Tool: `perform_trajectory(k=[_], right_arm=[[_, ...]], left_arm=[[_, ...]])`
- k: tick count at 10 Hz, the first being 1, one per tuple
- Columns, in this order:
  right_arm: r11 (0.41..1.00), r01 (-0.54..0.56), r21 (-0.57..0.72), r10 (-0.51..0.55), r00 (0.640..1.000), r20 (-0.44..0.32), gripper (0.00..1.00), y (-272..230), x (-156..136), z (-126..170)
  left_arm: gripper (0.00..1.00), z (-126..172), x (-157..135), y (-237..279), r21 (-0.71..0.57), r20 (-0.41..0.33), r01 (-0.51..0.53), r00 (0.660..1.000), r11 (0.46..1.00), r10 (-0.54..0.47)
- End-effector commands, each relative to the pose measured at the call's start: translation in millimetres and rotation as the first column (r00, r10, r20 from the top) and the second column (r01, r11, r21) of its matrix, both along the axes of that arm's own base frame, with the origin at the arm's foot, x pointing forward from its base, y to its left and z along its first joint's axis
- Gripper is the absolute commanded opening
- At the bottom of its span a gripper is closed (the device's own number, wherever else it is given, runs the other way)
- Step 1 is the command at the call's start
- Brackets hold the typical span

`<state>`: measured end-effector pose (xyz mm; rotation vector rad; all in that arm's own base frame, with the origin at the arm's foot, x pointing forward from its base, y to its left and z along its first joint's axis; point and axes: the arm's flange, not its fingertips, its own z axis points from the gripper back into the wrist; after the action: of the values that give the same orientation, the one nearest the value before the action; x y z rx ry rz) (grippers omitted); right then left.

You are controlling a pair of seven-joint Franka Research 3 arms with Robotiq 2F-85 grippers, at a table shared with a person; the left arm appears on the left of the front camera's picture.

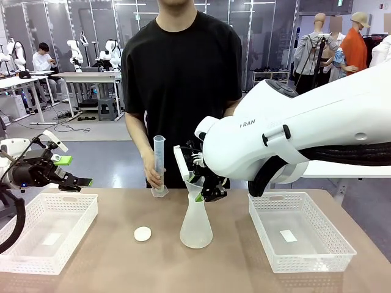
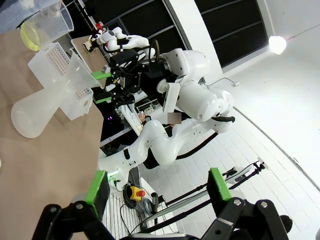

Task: Prepare the solutions needed for the experiment.
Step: Once the solution is in the Big flask , pick up the Plastic Funnel and place it back into the right Organizing basket.

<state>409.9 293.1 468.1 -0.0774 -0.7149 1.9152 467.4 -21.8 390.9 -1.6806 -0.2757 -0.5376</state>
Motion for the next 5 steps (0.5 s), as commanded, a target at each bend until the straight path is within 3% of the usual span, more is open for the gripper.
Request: perform_trajectory(k=[1, 2, 5], right_arm=[[0.999, 0.043, 0.008, -0.043, 0.999, 0.032, 0.64, -1, -6, 3], [0.997, 0.078, -0.008, -0.077, 0.996, 0.039, 1.0, -2, -6, 10], [0.979, 0.192, -0.064, -0.183, 0.975, 0.124, 1.0, -32, -8, 43]], left_arm=[[1.0, 1, 0, 0, -0.003, 0.003, -0.001, 1.0, 1.0, 0.001], [1.0, 1, 0, 0, -0.003, 0.003, -0.001, 1.0, 1.0, 0.001], [1.0, 1, 0, 0, -0.003, 0.003, -0.001, 1.0, 1.0, 0.001]])
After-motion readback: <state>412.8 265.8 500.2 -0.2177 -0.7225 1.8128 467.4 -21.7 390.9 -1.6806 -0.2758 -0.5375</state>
